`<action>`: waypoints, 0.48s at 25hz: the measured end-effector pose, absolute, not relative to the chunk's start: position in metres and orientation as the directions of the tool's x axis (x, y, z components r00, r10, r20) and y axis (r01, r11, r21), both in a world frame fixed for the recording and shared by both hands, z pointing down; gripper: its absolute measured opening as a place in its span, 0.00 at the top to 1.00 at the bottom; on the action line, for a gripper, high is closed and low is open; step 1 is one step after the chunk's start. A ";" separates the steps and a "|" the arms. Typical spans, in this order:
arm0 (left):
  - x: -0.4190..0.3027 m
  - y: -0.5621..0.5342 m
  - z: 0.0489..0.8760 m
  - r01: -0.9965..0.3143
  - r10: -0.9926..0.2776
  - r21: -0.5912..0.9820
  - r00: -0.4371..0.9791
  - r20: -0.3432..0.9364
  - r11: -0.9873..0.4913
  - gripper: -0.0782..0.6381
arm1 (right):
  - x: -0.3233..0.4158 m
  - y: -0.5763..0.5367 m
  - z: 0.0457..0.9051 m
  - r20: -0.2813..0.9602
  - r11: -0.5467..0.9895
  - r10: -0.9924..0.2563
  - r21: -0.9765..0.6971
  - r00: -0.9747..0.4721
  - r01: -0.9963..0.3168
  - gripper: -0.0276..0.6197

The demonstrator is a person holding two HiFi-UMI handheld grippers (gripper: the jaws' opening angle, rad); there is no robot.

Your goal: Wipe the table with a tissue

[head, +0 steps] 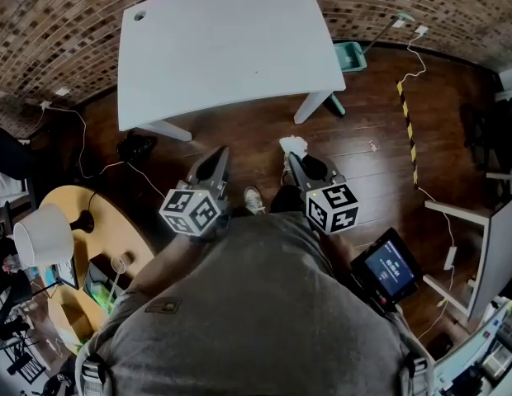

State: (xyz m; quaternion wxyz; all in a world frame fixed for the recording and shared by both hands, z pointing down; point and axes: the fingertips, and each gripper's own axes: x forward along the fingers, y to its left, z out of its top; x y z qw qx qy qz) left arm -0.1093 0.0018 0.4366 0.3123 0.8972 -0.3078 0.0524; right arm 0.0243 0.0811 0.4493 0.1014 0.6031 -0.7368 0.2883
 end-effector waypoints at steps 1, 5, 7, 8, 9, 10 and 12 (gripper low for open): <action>-0.106 -0.003 0.437 -0.592 -0.526 0.527 0.800 0.289 -0.610 0.89 | 0.029 0.075 0.451 0.499 0.112 -0.827 -0.305 -0.259 -0.946 0.89; -0.088 -0.030 0.443 -0.630 -0.558 0.518 0.769 0.312 -0.578 0.89 | 0.051 0.044 0.459 0.503 0.149 -0.811 -0.317 -0.299 -0.937 0.89; -0.075 -0.047 0.447 -0.650 -0.574 0.511 0.752 0.325 -0.562 0.89 | 0.066 0.024 0.464 0.508 0.169 -0.800 -0.322 -0.321 -0.931 0.89; -0.067 -0.055 0.449 -0.658 -0.579 0.508 0.745 0.332 -0.555 0.89 | 0.074 0.015 0.467 0.510 0.178 -0.794 -0.324 -0.330 -0.929 0.89; -0.060 -0.062 0.451 -0.667 -0.584 0.504 0.737 0.339 -0.549 0.89 | 0.082 0.006 0.469 0.513 0.186 -0.789 -0.326 -0.339 -0.927 0.89; -0.053 -0.069 0.452 -0.675 -0.589 0.500 0.730 0.348 -0.542 0.89 | 0.090 -0.002 0.471 0.515 0.194 -0.784 -0.329 -0.348 -0.924 0.89; -0.041 -0.082 0.454 -0.693 -0.600 0.494 0.713 0.363 -0.525 0.89 | 0.105 -0.018 0.473 0.519 0.209 -0.773 -0.334 -0.365 -0.919 0.89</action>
